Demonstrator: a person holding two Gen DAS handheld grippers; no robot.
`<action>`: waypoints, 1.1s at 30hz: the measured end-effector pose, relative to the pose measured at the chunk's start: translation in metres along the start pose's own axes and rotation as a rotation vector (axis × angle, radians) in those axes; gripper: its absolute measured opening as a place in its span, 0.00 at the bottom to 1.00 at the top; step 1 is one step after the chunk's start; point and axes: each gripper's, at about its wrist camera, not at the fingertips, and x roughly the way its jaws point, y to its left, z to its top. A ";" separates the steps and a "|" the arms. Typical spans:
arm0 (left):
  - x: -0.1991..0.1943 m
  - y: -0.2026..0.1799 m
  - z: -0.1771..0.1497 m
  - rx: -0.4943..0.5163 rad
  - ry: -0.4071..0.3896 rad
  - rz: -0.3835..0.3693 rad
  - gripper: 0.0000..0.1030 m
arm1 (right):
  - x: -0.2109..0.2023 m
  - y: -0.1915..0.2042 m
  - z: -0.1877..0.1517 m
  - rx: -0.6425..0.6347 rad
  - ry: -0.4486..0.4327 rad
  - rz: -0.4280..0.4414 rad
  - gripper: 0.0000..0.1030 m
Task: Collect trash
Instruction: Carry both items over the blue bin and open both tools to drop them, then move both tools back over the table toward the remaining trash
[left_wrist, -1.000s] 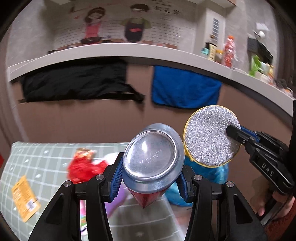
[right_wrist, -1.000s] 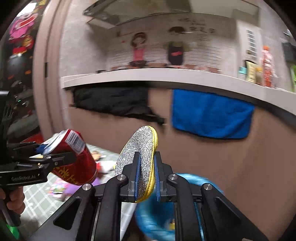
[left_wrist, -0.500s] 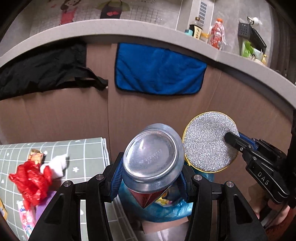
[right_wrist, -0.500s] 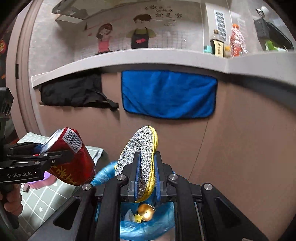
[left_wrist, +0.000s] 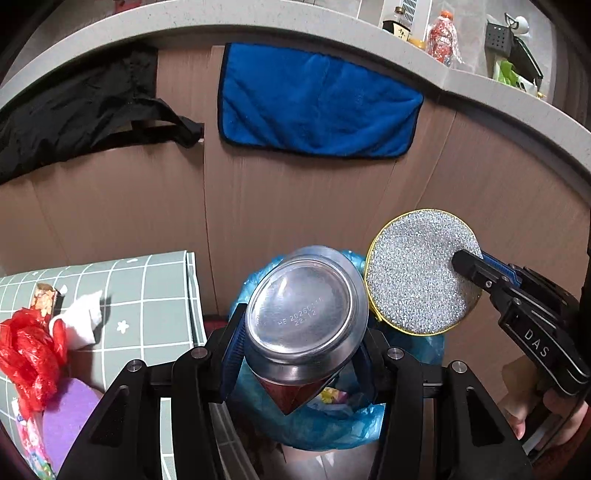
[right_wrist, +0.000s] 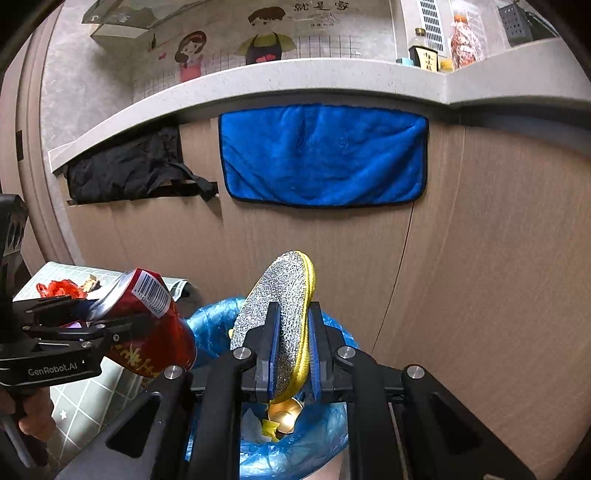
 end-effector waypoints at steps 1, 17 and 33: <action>0.002 0.000 0.000 -0.003 0.000 -0.004 0.50 | 0.002 -0.001 -0.001 0.005 0.007 0.001 0.12; -0.005 0.019 0.019 -0.089 -0.024 -0.094 0.58 | 0.014 -0.006 -0.010 0.047 0.057 0.030 0.34; -0.160 0.166 -0.044 -0.230 -0.123 0.282 0.58 | -0.025 0.093 0.007 -0.050 0.007 0.191 0.36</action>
